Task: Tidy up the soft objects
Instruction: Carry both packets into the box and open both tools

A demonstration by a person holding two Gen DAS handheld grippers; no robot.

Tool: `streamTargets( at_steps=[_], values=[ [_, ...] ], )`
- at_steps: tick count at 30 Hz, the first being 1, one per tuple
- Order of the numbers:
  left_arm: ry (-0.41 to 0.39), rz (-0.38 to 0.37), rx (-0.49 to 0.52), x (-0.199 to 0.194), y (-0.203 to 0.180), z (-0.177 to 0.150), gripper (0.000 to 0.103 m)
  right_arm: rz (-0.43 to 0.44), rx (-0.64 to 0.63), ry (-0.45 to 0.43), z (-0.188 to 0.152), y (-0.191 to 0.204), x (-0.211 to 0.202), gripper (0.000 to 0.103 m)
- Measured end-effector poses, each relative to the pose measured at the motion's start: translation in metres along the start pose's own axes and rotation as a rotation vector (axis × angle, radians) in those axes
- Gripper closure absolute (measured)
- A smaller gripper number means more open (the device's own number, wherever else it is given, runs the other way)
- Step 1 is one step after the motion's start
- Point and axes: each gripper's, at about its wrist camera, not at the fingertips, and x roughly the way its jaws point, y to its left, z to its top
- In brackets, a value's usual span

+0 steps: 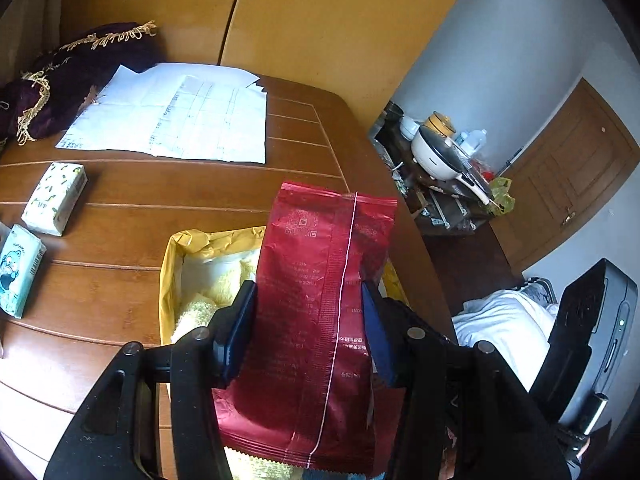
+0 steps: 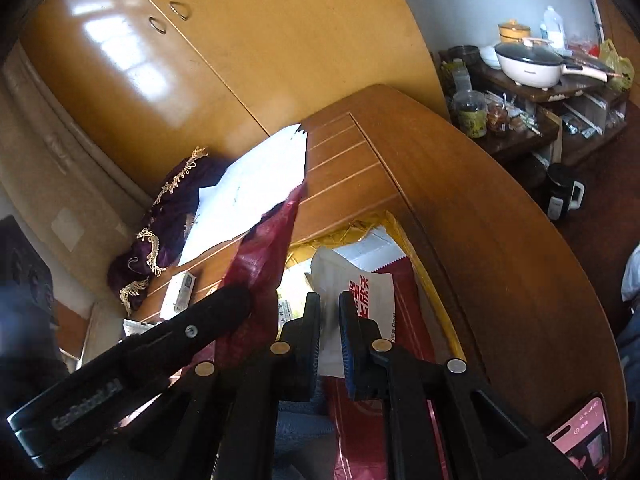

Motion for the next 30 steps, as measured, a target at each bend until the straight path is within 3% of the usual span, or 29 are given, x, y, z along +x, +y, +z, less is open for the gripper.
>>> streamTargets(
  at_steps=[5, 6, 8, 9, 12, 16, 21, 24, 30],
  values=[
    [-0.019, 0.005, 0.006, 0.0, -0.002, -0.002, 0.051, -0.013, -0.016, 0.001, -0.004, 0.004, 0.002, 0.084],
    [-0.012, -0.013, -0.001, 0.0, 0.0, -0.002, 0.05, -0.009, -0.012, 0.011, -0.004, 0.003, 0.004, 0.077],
    [-0.003, -0.062, -0.027, 0.0, 0.005, -0.001, 0.047, -0.005, 0.008, 0.014, -0.003, -0.001, 0.004, 0.074],
    [-0.001, -0.093, -0.038, -0.001, 0.008, 0.001, 0.045, 0.014, 0.019, 0.008, -0.003, -0.003, 0.002, 0.066],
    [-0.006, -0.153, -0.066, -0.011, 0.016, 0.002, 0.037, 0.061, 0.043, -0.037, -0.003, -0.008, -0.009, 0.047],
    [-0.08, -0.175, -0.035, -0.043, 0.027, 0.0, 0.034, 0.09, 0.006, -0.111, -0.009, 0.003, -0.021, 0.04],
    [-0.198, -0.102, -0.03, -0.084, 0.071, -0.005, 0.03, 0.144, -0.087, -0.192, -0.015, 0.022, -0.037, 0.028],
    [-0.296, 0.011, -0.087, -0.104, 0.113, -0.01, 0.03, 0.174, -0.164, -0.218, -0.02, 0.04, -0.04, 0.026],
    [-0.37, 0.216, -0.232, -0.118, 0.194, -0.016, 0.03, 0.29, -0.313, -0.232, -0.036, 0.086, -0.049, 0.025]
  ],
)
